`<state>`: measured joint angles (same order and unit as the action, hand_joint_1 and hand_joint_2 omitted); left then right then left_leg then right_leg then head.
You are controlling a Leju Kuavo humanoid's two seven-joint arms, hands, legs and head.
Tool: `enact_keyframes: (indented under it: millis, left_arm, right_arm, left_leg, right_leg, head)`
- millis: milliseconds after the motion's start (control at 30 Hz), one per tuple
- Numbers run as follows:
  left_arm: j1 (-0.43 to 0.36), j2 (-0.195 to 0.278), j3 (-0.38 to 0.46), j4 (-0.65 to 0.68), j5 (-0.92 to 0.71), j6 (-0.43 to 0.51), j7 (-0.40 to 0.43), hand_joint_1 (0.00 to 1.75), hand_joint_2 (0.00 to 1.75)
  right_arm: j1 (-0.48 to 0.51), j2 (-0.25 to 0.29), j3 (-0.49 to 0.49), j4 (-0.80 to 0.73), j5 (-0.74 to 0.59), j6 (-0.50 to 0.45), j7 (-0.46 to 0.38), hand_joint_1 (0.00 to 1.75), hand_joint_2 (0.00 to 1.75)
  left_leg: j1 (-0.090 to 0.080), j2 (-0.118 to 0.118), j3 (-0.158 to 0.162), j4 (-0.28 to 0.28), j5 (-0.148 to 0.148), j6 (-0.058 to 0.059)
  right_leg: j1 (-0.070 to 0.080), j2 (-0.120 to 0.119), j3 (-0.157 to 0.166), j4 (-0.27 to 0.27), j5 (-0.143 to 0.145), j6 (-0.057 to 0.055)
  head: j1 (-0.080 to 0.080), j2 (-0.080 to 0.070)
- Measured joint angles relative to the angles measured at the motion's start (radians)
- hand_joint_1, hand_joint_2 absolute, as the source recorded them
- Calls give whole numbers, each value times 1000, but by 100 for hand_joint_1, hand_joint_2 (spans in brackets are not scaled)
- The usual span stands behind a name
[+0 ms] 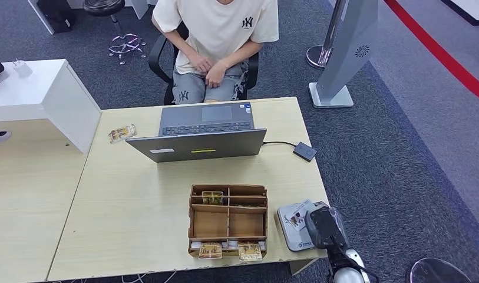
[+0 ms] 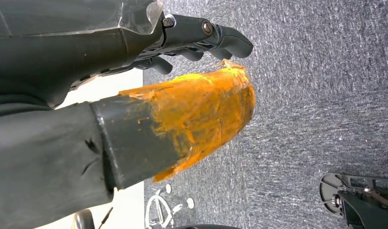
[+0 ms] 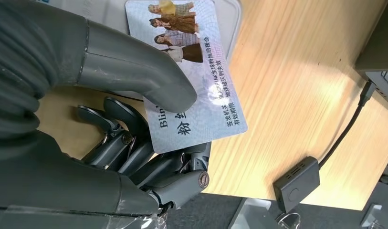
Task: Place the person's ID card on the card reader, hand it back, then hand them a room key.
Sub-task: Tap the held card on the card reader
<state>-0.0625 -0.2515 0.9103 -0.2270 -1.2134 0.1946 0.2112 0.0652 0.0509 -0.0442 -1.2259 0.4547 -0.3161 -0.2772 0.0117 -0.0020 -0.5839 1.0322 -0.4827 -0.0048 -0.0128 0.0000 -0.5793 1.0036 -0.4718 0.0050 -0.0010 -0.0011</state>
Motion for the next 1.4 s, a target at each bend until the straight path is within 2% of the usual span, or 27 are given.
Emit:
enact_keyframes:
  millis: [600,900,1400]
  left_arm:
    - [0,0,13,0,-6,-5,0,0,0]
    - [0,0,14,0,-7,-5,-2,0,0]
    - [0,-1,21,0,-7,-4,-4,0,0]
  right_arm:
    - [-42,-1,-20,58,63,-17,2,175,175]
    - [-33,10,-48,32,-13,12,-42,175,175]
    - [-6,25,-75,-13,-50,34,-52,175,175]
  left_leg:
    - [0,0,5,0,0,1]
    - [0,0,5,0,0,1]
    - [0,0,2,0,0,1]
  right_leg:
    - [0,0,6,0,0,1]
    - [0,0,6,0,0,1]
    - [0,0,3,0,0,1]
  head:
    - [0,0]
    - [0,0]
    - [0,0]
